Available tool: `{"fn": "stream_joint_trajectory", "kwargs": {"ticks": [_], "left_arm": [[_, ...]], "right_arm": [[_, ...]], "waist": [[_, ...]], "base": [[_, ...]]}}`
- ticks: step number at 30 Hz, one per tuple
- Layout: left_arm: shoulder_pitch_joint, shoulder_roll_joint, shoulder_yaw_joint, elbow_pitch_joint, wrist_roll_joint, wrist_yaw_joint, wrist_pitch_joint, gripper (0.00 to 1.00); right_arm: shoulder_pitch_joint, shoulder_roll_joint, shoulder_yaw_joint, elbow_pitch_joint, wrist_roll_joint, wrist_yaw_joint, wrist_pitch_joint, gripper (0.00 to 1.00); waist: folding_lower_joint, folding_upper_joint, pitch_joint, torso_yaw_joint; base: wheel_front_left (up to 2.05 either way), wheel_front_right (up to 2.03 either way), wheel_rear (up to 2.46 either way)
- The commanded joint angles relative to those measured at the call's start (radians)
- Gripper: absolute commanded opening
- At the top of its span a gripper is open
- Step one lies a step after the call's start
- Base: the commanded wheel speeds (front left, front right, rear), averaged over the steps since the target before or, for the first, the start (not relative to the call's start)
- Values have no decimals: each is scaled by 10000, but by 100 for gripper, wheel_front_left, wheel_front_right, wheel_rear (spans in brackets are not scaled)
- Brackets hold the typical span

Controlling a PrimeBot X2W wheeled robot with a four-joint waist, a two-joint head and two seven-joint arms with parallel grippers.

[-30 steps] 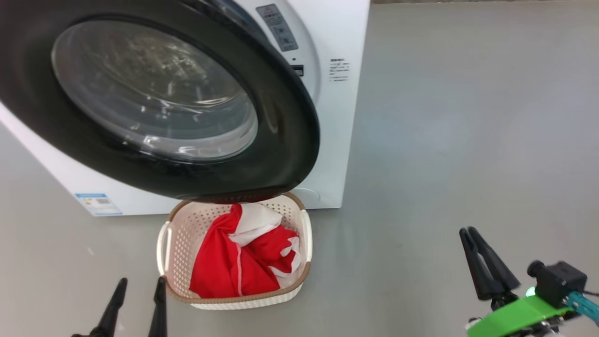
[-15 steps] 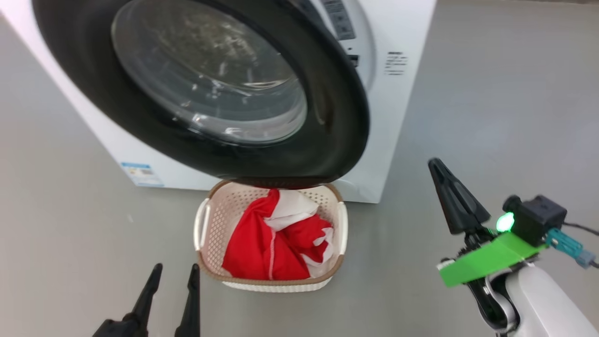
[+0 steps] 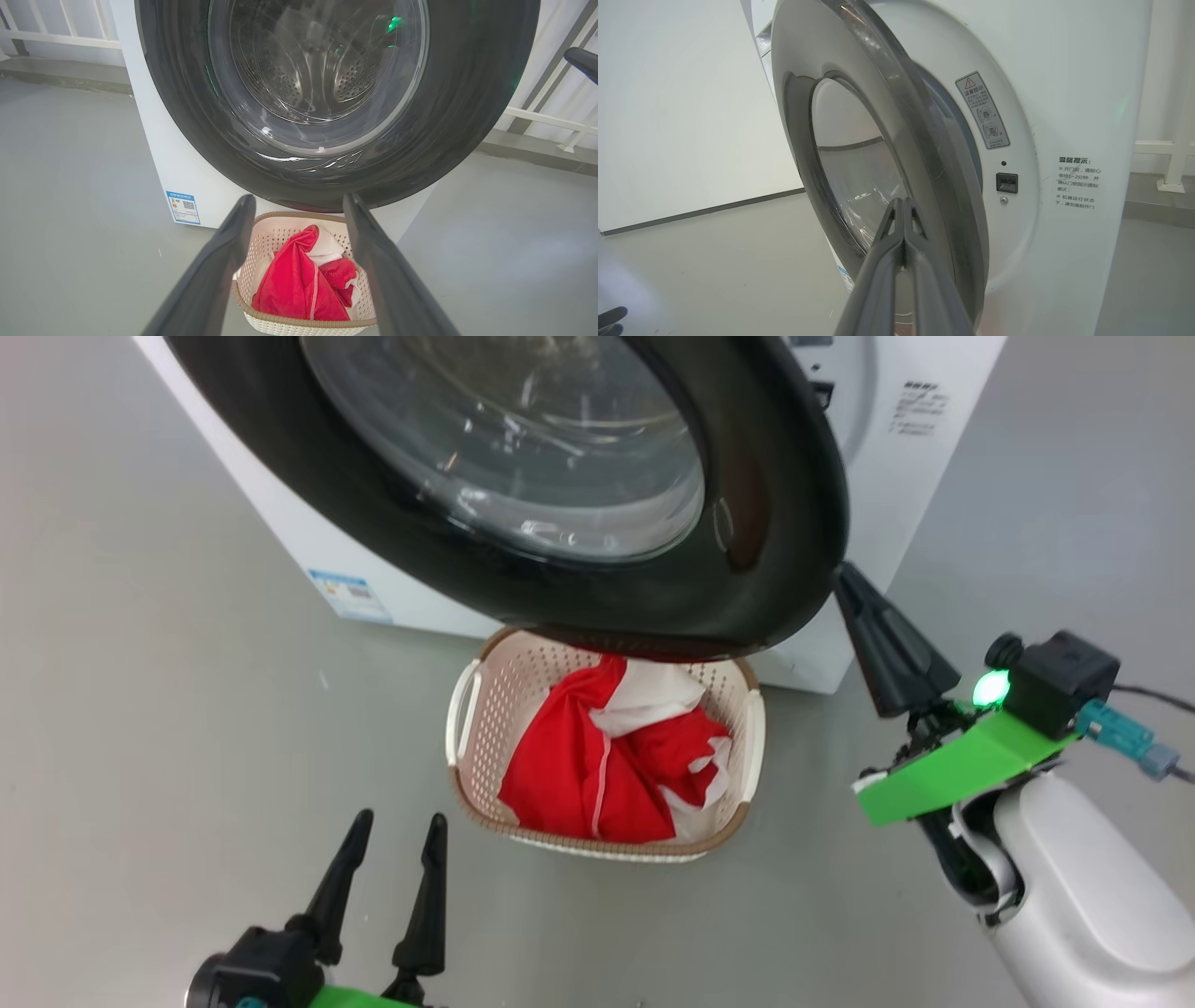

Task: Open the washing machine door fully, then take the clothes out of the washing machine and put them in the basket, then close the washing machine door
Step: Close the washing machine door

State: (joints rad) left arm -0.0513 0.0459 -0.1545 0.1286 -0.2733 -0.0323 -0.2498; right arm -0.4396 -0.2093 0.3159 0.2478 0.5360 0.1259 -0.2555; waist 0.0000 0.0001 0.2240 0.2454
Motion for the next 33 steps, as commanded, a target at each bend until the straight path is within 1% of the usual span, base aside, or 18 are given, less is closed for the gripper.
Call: {"fn": "stream_joint_trajectory", "kwargs": {"ticks": [1,8,15,28,33], "left_arm": [[-313,43,244,-291,-79,90,-120,100],[-687,43,-135,-457,-295,256,-120,100],[-923,43,-387,-555,-418,346,-120,100],[-1476,43,-829,-887,-714,544,-120,100],[-1632,43,-923,-937,-795,596,-120,100]], "right_arm": [[-285,-11,194,-178,34,48,-63,0],[-830,-217,45,13,162,48,-63,0],[-1279,-436,18,124,227,48,-63,0],[-2495,-825,-725,4,272,48,-63,0],[-2835,-935,-973,-51,262,48,-63,0]], "waist": [[0,-1,455,273],[0,-1,1092,436],[0,-1,1475,564],[0,-1,2476,908],[0,-1,2696,1002]], "base": [[0,0,0],[0,0,0],[0,0,0],[0,0,0],[0,0,0]]}}
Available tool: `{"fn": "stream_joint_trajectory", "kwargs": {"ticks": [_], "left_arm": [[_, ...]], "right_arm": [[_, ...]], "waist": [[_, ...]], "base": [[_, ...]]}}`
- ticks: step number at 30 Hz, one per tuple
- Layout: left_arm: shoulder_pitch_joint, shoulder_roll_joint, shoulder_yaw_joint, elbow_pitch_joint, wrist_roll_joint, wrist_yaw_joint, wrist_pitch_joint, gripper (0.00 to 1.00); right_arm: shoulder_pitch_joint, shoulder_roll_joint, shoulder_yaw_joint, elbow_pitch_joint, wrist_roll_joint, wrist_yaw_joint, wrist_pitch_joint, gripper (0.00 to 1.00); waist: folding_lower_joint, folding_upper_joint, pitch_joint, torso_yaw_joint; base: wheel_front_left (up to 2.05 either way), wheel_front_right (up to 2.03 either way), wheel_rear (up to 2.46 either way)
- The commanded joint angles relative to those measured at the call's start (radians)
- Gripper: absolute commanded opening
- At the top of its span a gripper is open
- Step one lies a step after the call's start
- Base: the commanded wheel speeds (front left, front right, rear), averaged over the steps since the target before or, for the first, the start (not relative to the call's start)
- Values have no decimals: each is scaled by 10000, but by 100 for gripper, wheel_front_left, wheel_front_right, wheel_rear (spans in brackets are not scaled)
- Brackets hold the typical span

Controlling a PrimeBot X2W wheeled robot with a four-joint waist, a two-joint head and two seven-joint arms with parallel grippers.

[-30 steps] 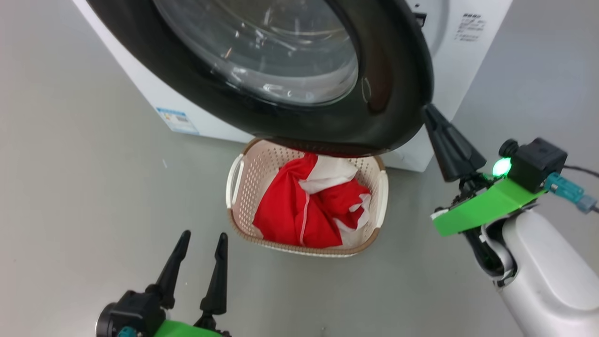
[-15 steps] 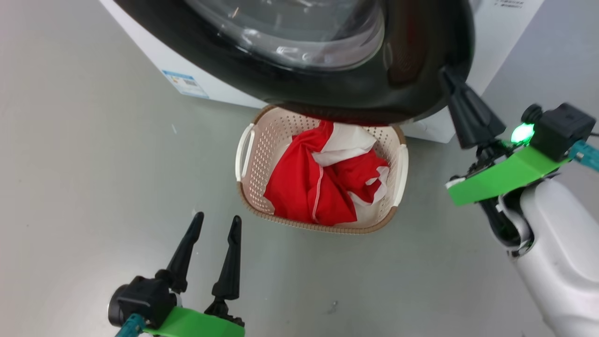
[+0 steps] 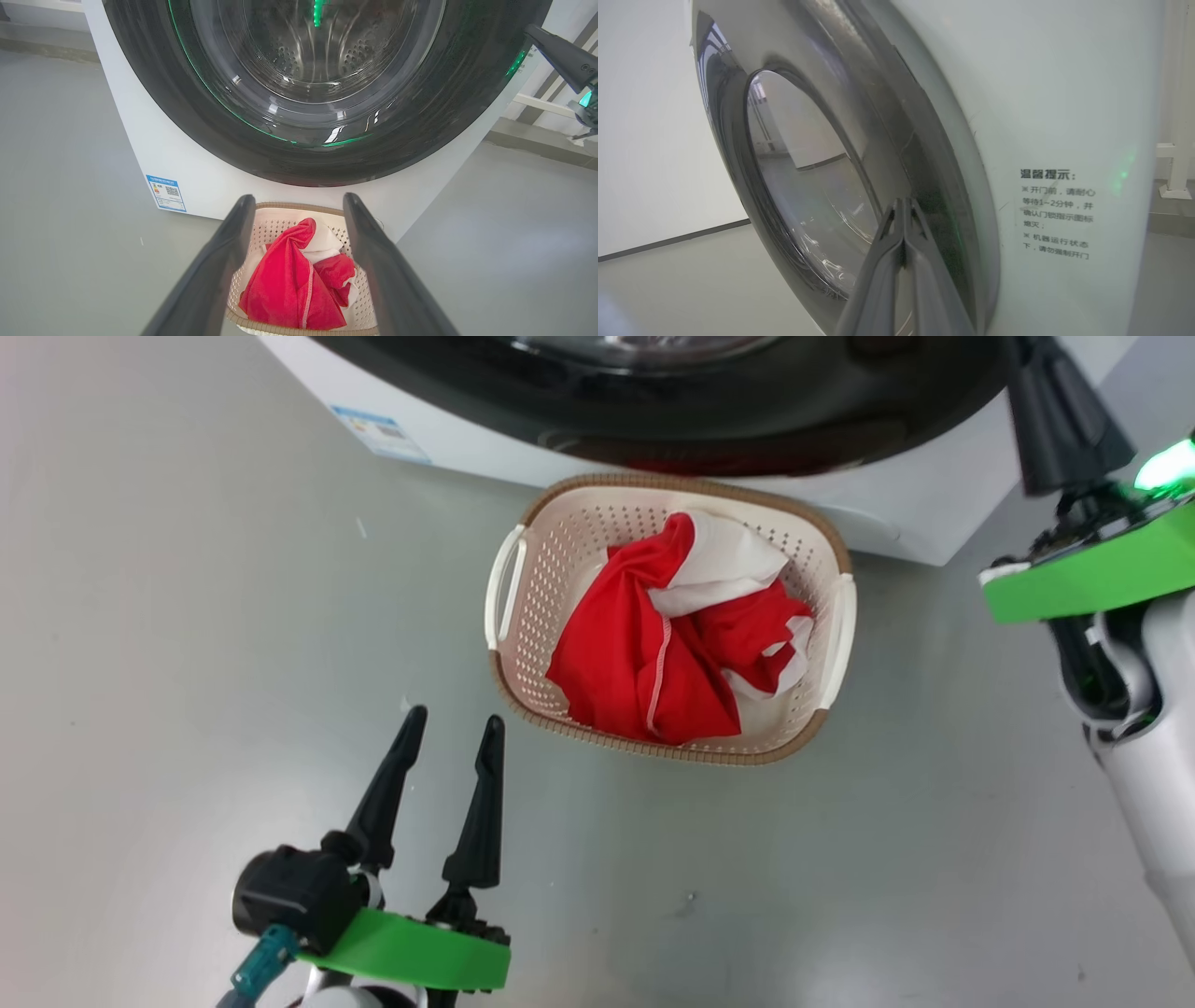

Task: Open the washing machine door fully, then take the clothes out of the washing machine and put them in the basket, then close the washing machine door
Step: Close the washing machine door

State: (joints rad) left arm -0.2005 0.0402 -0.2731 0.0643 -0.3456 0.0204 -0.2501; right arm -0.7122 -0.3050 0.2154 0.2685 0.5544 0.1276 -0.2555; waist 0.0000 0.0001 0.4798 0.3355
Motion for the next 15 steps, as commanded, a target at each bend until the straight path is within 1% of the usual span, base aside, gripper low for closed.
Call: {"fn": "stream_joint_trajectory", "kwargs": {"ticks": [1,8,15], "left_arm": [[-174,101,245,-306,-89,78,-116,100],[-340,101,194,-337,-137,114,-116,100],[-352,101,260,-225,-57,59,-116,100]], "right_arm": [[-191,-2,-29,-267,78,31,-63,0],[-584,4,-297,-319,63,31,-63,0],[-259,137,-58,-351,36,31,-63,0]], "waist": [[0,-1,185,122],[0,-1,343,149],[0,-1,125,20]], "base": [[0,0,0],[0,0,0],[0,0,0]]}}
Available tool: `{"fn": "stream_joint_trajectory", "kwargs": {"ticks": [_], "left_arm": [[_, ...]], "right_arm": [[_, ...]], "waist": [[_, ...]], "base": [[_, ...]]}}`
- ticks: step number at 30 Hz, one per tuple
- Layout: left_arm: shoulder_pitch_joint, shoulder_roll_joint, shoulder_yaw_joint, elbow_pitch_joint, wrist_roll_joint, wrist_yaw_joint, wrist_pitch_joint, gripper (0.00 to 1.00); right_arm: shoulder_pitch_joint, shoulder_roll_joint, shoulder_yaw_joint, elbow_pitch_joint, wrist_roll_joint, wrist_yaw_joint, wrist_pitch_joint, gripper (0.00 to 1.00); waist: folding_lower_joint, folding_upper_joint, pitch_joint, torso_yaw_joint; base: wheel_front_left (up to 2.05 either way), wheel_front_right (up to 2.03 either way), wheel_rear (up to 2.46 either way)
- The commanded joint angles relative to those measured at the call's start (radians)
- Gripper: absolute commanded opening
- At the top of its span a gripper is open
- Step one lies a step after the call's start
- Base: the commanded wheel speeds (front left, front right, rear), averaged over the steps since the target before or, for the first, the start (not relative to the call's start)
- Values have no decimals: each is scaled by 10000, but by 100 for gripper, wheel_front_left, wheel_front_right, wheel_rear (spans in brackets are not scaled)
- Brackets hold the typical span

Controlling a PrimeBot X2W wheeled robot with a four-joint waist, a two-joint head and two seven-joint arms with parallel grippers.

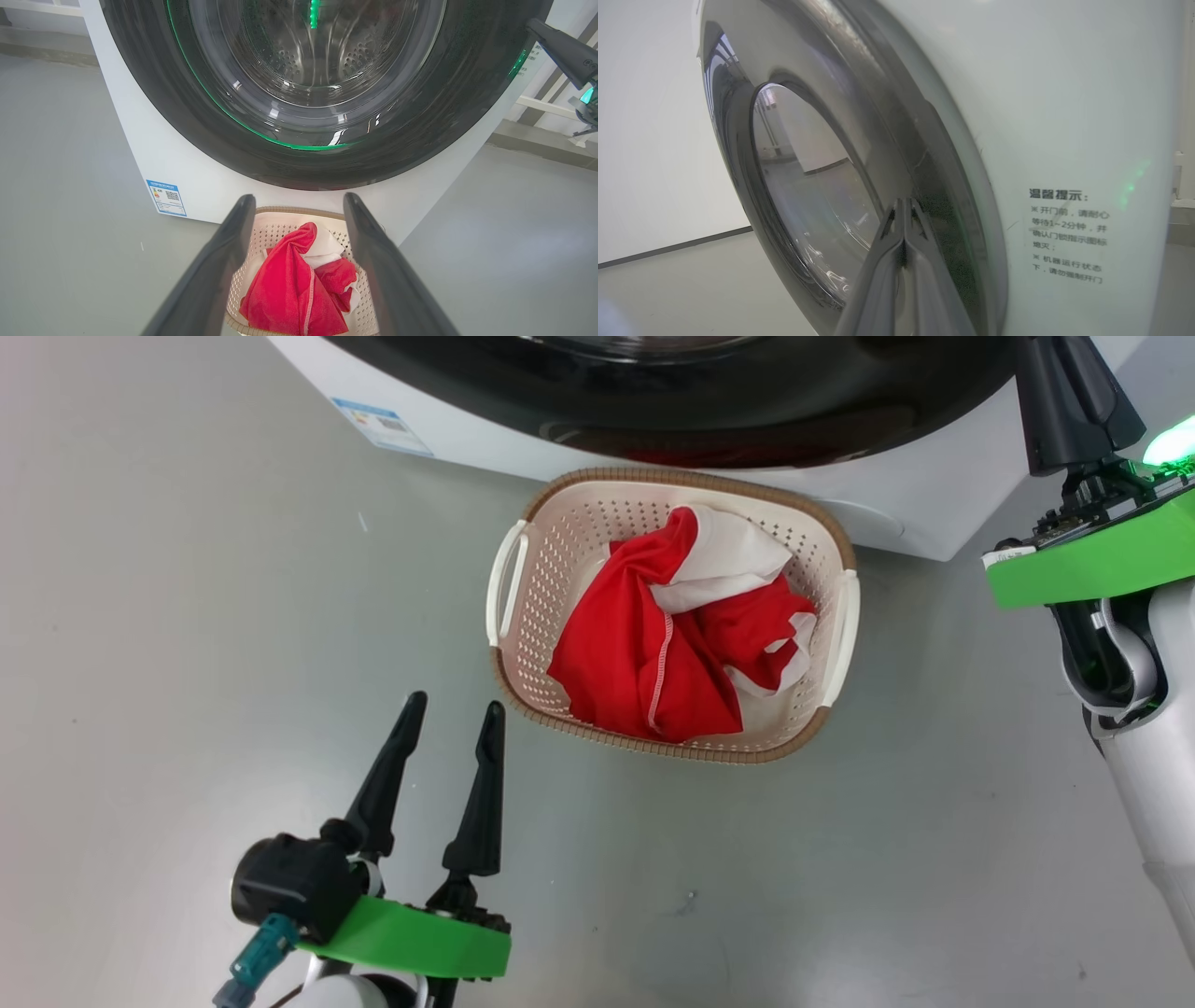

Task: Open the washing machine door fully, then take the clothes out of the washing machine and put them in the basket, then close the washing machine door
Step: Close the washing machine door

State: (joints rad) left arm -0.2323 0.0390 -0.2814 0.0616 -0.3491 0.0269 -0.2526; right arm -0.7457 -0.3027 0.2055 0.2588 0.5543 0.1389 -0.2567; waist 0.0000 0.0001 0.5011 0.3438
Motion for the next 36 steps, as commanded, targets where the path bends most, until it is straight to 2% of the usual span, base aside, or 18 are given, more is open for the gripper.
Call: {"fn": "stream_joint_trajectory", "kwargs": {"ticks": [1,3,6,7,8,9,20,36], "left_arm": [[-11,112,372,-171,10,-27,-92,100],[43,112,455,-107,70,-56,-92,100],[199,112,666,33,259,-231,-92,100],[245,112,747,80,310,-282,-92,100],[285,112,832,134,360,-338,-92,100],[320,112,923,186,412,-400,-92,100],[586,112,1845,691,837,-1073,-92,100],[1056,112,2881,1110,1474,-1435,-92,100]], "right_arm": [[171,141,87,-265,39,-82,-51,0],[390,175,193,-267,40,-82,-51,0],[927,237,373,-228,-26,-82,-51,44],[1065,258,379,-220,-36,-82,-51,63],[1211,273,368,-210,-50,-82,-51,93],[1361,292,348,-203,-59,-82,-51,100],[2875,373,235,-43,-212,-82,-51,100],[4891,449,-169,-188,-324,-82,-51,100]], "waist": [[0,-1,-149,-105],[0,-1,-288,-197],[0,-1,-640,-439],[0,-1,-726,-510],[0,-1,-820,-578],[0,-1,-911,-650],[0,-1,-1824,-1432],[0,-1,-2854,-2422]], "base": [[0,0,0],[0,0,0],[0,0,0],[0,0,0],[0,0,0],[0,0,0],[0,0,0],[0,0,0]]}}
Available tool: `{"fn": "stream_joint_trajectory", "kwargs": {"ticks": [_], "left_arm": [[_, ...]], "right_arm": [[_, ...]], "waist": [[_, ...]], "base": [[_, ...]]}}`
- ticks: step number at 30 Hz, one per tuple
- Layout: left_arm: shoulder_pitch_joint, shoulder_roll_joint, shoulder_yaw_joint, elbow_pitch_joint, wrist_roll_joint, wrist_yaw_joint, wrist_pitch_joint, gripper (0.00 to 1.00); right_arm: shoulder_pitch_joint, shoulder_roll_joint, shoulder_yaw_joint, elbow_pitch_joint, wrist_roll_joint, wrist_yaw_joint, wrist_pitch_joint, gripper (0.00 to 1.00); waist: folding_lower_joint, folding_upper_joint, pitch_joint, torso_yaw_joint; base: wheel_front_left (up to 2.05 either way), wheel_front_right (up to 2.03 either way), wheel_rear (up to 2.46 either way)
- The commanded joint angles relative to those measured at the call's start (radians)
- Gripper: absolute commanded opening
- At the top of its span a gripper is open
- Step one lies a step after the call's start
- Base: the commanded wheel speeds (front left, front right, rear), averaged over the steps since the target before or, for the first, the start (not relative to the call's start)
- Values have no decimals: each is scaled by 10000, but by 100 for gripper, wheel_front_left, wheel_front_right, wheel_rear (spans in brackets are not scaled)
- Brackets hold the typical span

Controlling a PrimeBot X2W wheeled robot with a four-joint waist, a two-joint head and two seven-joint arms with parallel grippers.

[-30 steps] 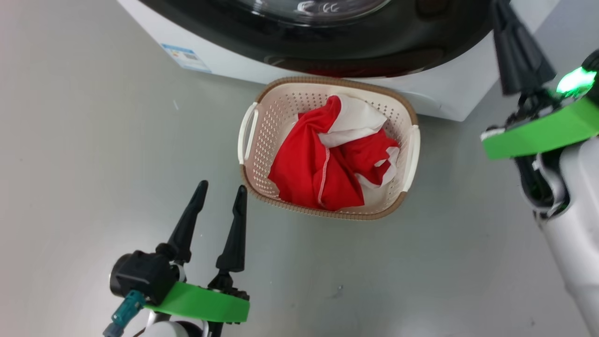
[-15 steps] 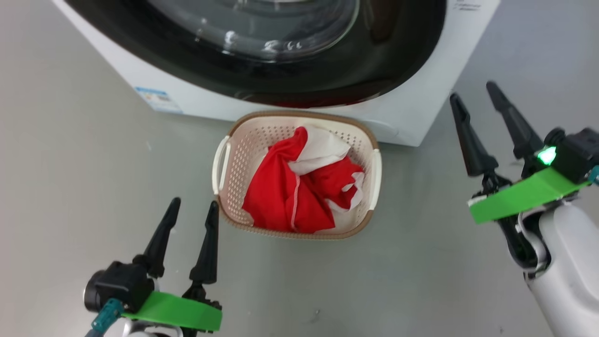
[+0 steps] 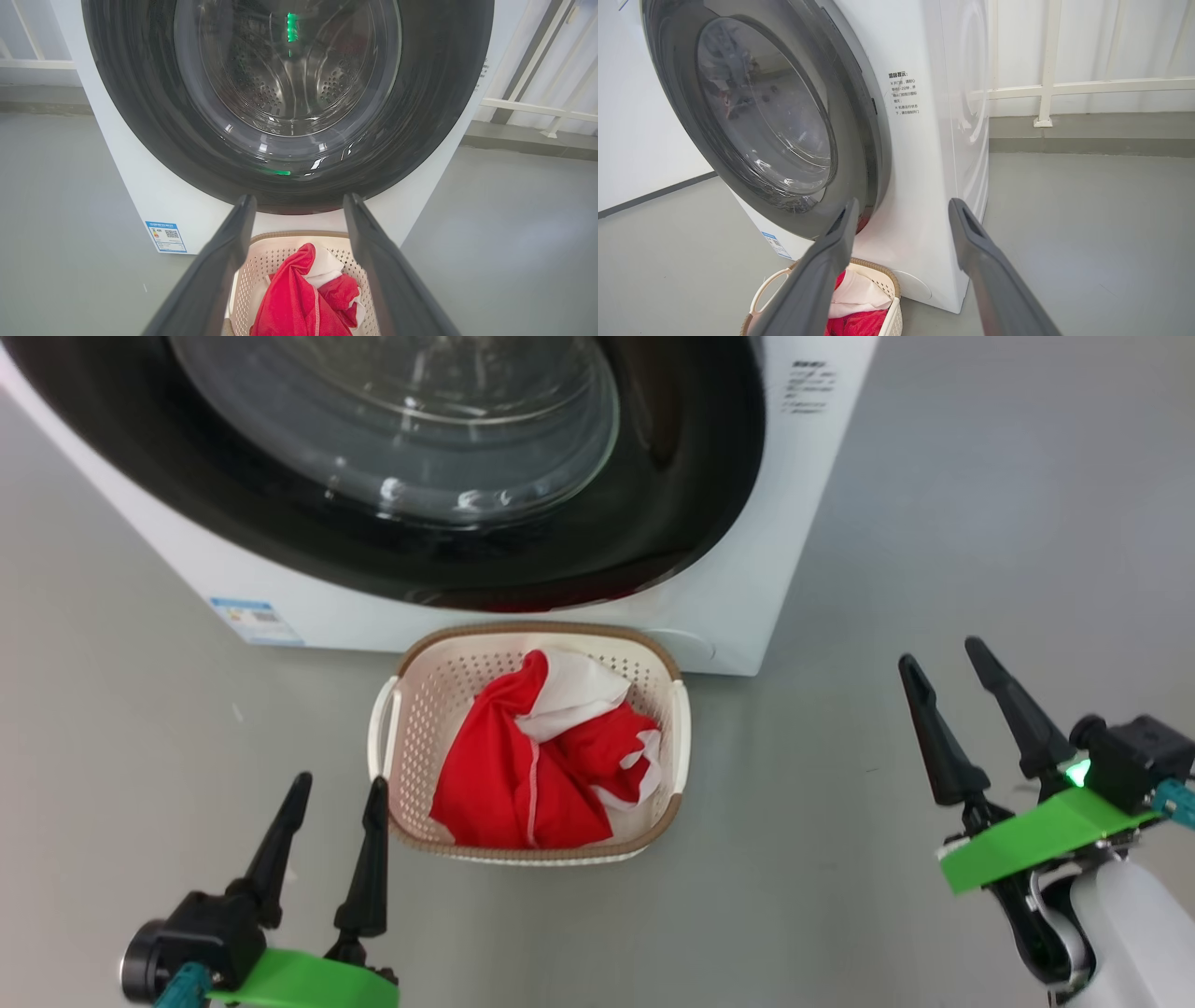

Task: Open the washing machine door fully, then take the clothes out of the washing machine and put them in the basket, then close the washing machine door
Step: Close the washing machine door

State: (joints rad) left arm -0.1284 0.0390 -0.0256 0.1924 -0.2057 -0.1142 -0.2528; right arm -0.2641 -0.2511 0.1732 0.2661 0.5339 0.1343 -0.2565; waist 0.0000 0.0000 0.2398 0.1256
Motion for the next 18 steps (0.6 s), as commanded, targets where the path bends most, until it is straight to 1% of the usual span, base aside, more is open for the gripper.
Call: {"fn": "stream_joint_trajectory", "kwargs": {"ticks": [1,11,18], "left_arm": [[63,112,380,-187,75,-44,-90,100],[470,112,772,-114,320,-154,-90,100],[669,212,713,-70,304,-162,-90,100]], "right_arm": [[190,-59,117,-267,-127,-36,-53,100],[1146,69,-138,-221,-161,-36,-53,100],[1630,180,-361,-224,-196,-36,-53,100]], "waist": [[0,0,-311,-305],[0,0,-903,-856],[0,0,-1169,-1144]], "base": [[0,0,0],[0,0,0],[0,0,0]]}}
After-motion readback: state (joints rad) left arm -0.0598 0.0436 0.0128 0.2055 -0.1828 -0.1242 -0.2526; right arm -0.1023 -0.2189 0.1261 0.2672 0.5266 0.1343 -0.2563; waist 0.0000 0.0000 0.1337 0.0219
